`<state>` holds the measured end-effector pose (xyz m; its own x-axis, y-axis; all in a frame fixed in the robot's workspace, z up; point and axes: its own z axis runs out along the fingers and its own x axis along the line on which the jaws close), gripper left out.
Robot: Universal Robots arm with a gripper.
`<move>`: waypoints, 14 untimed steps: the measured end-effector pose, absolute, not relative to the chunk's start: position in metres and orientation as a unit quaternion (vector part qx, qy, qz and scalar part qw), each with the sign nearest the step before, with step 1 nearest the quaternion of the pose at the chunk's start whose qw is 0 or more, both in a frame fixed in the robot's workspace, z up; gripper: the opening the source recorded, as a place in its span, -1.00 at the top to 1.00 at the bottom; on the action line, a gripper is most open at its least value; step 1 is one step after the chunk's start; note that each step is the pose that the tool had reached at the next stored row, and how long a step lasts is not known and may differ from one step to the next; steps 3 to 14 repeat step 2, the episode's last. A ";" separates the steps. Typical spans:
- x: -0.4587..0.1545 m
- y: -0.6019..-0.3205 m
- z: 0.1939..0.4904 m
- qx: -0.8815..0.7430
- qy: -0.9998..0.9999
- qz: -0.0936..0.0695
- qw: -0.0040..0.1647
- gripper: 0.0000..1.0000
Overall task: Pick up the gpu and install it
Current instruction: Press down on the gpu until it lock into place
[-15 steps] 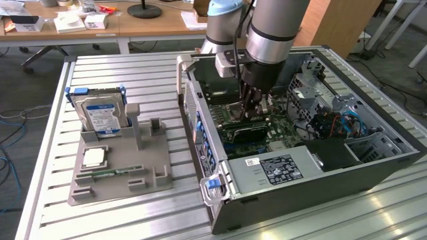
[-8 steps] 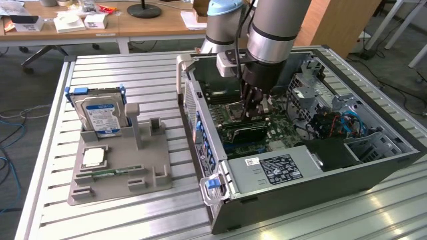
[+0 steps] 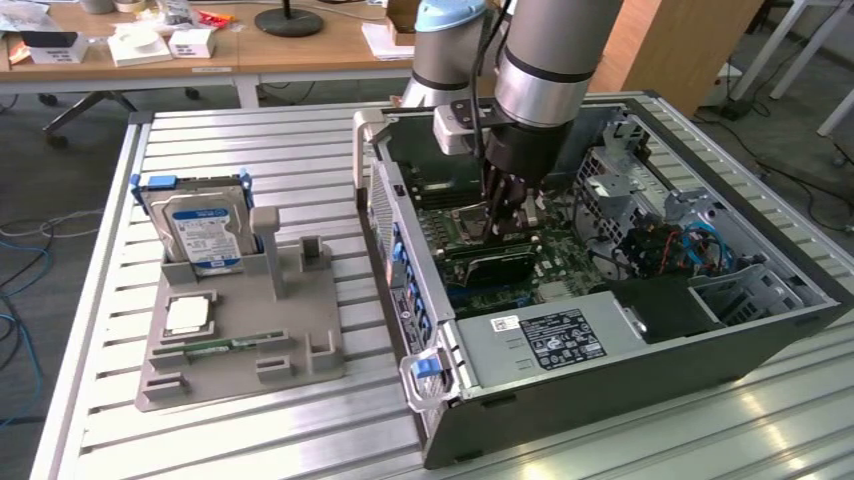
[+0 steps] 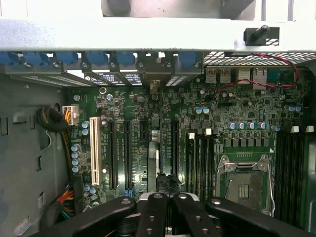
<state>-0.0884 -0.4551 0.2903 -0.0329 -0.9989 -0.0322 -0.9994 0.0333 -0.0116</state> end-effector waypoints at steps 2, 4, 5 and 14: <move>-0.088 -0.455 0.290 -0.695 0.719 0.007 0.016 0.80; -0.088 -0.455 0.290 -0.695 0.719 0.007 0.016 0.80; -0.088 -0.455 0.290 -0.695 0.719 0.007 0.016 0.80; -0.088 -0.455 0.290 -0.695 0.719 0.007 0.016 0.80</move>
